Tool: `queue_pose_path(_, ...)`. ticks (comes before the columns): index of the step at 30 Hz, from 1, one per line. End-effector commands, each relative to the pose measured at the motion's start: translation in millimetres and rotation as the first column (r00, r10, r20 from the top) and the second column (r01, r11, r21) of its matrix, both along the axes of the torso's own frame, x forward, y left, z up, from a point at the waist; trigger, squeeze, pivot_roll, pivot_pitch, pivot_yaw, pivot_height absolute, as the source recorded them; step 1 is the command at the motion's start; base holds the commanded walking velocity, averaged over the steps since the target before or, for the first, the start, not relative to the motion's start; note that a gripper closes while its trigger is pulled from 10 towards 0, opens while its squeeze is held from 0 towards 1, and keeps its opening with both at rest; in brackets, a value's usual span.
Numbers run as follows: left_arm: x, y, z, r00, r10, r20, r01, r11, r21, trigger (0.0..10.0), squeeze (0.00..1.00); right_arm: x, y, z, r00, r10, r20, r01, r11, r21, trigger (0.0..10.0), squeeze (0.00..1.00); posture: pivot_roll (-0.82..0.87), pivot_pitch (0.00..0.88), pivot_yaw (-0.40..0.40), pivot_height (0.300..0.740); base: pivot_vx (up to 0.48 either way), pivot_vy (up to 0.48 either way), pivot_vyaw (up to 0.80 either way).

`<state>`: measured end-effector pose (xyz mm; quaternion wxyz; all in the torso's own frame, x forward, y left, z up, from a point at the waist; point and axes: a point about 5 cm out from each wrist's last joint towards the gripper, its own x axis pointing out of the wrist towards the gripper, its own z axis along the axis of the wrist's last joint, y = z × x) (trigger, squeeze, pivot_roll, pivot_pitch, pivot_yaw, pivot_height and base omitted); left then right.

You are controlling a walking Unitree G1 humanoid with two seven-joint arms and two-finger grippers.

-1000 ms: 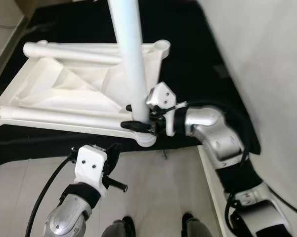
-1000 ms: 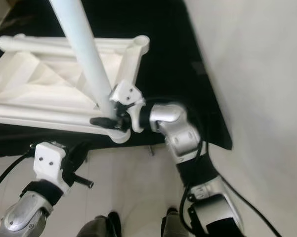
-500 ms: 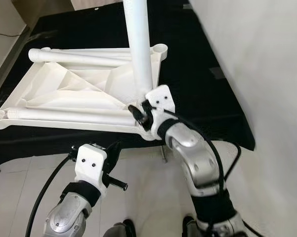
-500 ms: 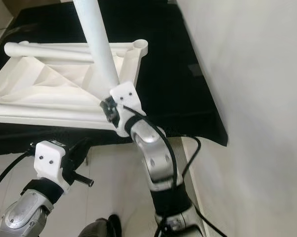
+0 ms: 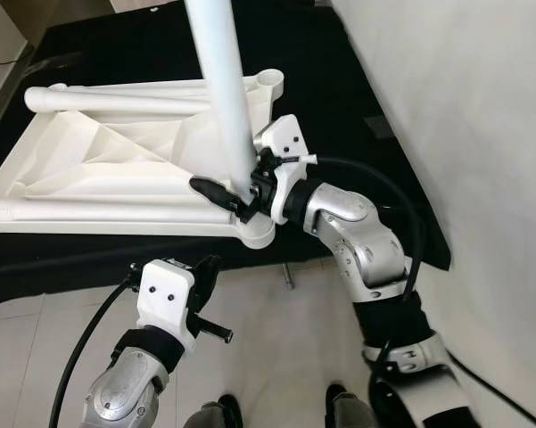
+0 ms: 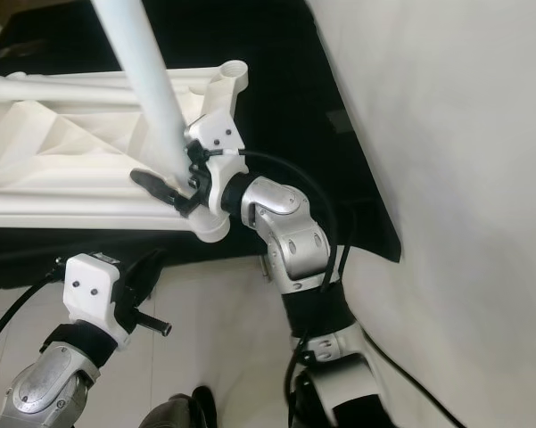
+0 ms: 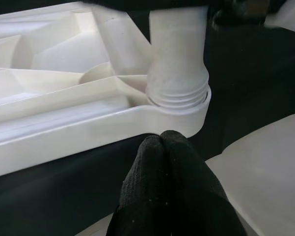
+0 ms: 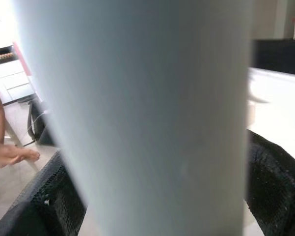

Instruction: Building children table

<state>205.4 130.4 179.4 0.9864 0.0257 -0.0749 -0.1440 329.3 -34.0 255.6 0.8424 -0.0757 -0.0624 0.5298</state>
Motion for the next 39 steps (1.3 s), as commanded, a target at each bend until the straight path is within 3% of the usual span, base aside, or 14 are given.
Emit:
queue_pose_path(1,-2.4,2.6,-6,0.999,0.013,-0.029,-0.012,1.000,0.005,10.0,0.00,-4.2,7.5,2,0.976,0.216,0.041,-0.210,0.971,-0.117,10.0,0.00,0.04,0.301,0.091,0.740,0.000,0.000,0.00)
queue_pose_path(10,-3.0,2.3,-6,0.999,0.010,-0.032,-0.010,1.000,0.007,10.0,0.00,10.7,-4.0,5,0.941,0.334,0.055,-0.306,0.908,-0.286,10.0,0.00,0.05,0.304,0.094,0.740,0.000,0.000,0.00)
queue_pose_path(11,-3.0,2.3,-6,0.999,0.010,-0.033,-0.010,1.000,0.007,10.0,0.00,12.1,-5.2,4,0.939,0.340,0.052,-0.310,0.902,-0.300,7.4,0.00,0.05,0.304,0.094,0.740,0.000,0.000,0.00)
queue_pose_path(12,-3.1,2.2,-6,0.999,0.010,-0.034,-0.009,1.000,0.007,10.0,0.00,13.0,-6.4,3,0.938,0.343,0.046,-0.314,0.899,-0.304,0.0,0.00,0.05,0.304,0.096,0.740,0.000,0.000,0.00)
queue_pose_path(24,-3.8,0.8,-7,0.999,0.005,-0.038,-0.005,1.000,0.006,10.0,0.00,19.0,-21.4,-11,0.955,0.298,-0.003,-0.283,0.903,-0.323,0.0,0.00,0.03,0.293,0.097,0.740,0.000,0.000,0.00)
queue_pose_path(25,-4.0,0.1,-8,0.999,0.004,-0.039,-0.004,1.000,0.004,10.0,0.00,20.1,-31.3,-24,0.988,0.147,-0.040,-0.152,0.944,-0.294,0.0,0.00,0.03,0.288,0.093,0.740,0.000,0.000,0.00)
queue_pose_path(27,-4.0,0.0,-8,0.999,0.004,-0.039,-0.004,1.000,0.003,10.0,0.00,19.9,-34.4,-28,0.994,0.093,-0.049,-0.103,0.951,-0.290,0.0,0.00,0.03,0.288,0.093,0.740,0.000,0.000,0.00)
queue_pose_path(28,-4.0,0.1,-8,0.999,0.004,-0.039,-0.003,1.000,0.002,10.0,0.00,17.9,-36.8,-42,0.990,-0.090,-0.110,0.059,0.965,-0.255,0.0,0.00,0.03,0.286,0.087,0.740,0.000,0.000,0.00)
queue_pose_path(29,-4.0,0.1,-8,0.999,0.003,-0.039,-0.003,1.000,0.002,10.0,0.00,19.0,-41.9,-52,0.927,-0.336,-0.164,0.302,0.932,-0.201,0.0,0.00,0.03,0.286,0.087,0.740,0.000,0.000,0.00)
queue_pose_path(30,-4.0,0.1,-8,0.999,0.003,-0.039,-0.003,1.000,0.002,10.0,0.00,19.0,-41.9,-52,0.927,-0.336,-0.164,0.302,0.932,-0.201,0.0,0.00,0.03,0.286,0.087,0.740,0.000,0.000,0.00)
queue_pose_path(31,-3.8,0.7,-8,0.999,0.003,-0.038,-0.003,1.000,0.003,10.0,0.00,17.1,-55.2,-59,0.743,-0.633,-0.217,0.620,0.773,-0.133,0.0,0.00,0.02,0.285,0.087,0.740,0.000,0.000,0.00)
queue_pose_path(32,-3.3,1.4,-8,0.999,0.003,-0.038,-0.003,1.000,0.003,10.0,0.00,-4.2,-47.3,-73,0.678,-0.663,-0.317,0.664,0.738,-0.123,0.0,0.00,0.02,0.286,0.094,0.740,0.000,0.000,0.00)
queue_pose_path(35,-2.5,2.2,-8,0.999,0.003,-0.038,-0.003,1.000,0.004,10.0,0.00,-19.0,-39.5,-77,0.670,-0.660,-0.340,0.666,0.737,-0.116,0.0,0.00,0.02,0.287,0.099,0.740,0.000,0.000,0.00)
queue_pose_path(39,0.6,0.6,-8,0.999,-0.002,-0.034,0.003,1.000,0.006,10.0,0.00,-28.8,-14.5,-75,0.757,-0.583,-0.293,0.587,0.805,-0.085,0.0,0.00,0.01,0.275,0.089,0.740,0.000,0.000,0.00)
